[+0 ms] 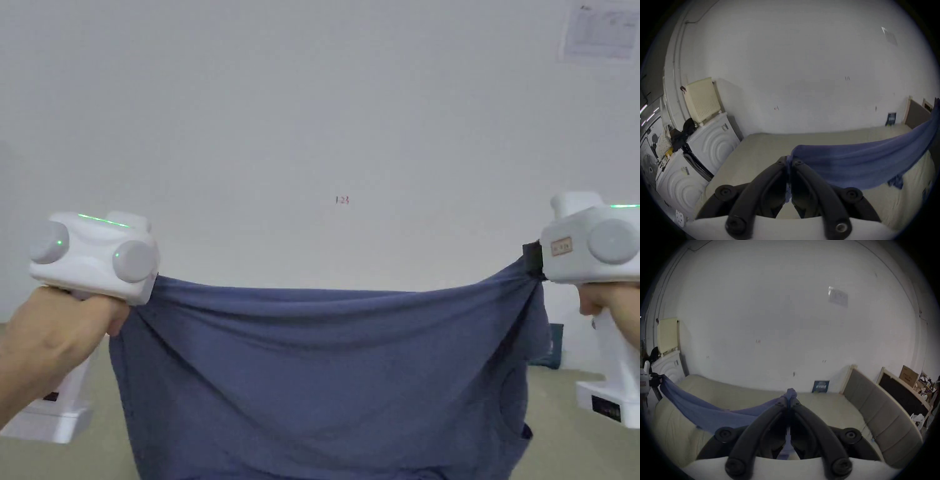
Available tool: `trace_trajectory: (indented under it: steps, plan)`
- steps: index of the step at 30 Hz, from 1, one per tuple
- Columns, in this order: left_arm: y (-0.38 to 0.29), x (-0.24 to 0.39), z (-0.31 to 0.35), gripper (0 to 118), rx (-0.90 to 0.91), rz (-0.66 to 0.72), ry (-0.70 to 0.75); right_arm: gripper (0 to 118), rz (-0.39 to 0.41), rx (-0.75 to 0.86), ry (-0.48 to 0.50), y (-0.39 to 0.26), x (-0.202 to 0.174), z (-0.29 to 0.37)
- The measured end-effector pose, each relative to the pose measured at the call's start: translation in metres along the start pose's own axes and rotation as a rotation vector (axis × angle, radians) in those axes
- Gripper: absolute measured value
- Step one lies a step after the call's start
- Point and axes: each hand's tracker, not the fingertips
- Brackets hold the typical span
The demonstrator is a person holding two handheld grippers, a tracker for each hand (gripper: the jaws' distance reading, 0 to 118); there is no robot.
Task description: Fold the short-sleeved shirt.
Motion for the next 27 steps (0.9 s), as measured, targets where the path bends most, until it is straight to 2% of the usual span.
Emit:
trace_trajectory:
  steps: [3, 6, 8, 11, 17, 20, 23, 27]
  plan:
    - [-0.047, -0.002, 0.003, 2, -0.051, -0.020, -0.035, 5, 0.031, -0.069, 0.034, -0.062, -0.005, 0.014]
    - [-0.103, -0.009, 0.019, 2, -0.095, -0.055, -0.065, 5, -0.034, -0.118, 0.098, -0.118, -0.003, 0.045]
    - [-0.139, -0.019, 0.025, 2, -0.120, -0.066, -0.078, 5, -0.060, -0.153, 0.098, -0.151, -0.001, 0.068]
    - [-0.196, -0.032, 0.043, 2, -0.192, -0.036, -0.119, 5, -0.045, -0.234, 0.126, -0.194, -0.001, 0.108]
    - [-0.303, -0.057, 0.108, 2, -0.260, -0.011, -0.144, 5, -0.048, -0.266, 0.160, -0.281, 0.003, 0.199]
    - [-0.346, -0.068, 0.138, 2, -0.299, 0.064, -0.182, 5, -0.088, -0.300, 0.163, -0.323, 0.007, 0.238]
    - [-0.379, -0.076, 0.161, 2, -0.315, 0.065, -0.199, 5, -0.129, -0.330, 0.166, -0.362, 0.011, 0.273]
    - [-0.409, -0.083, 0.193, 2, -0.324, 0.059, -0.201, 5, -0.128, -0.377, 0.175, -0.400, 0.017, 0.308]
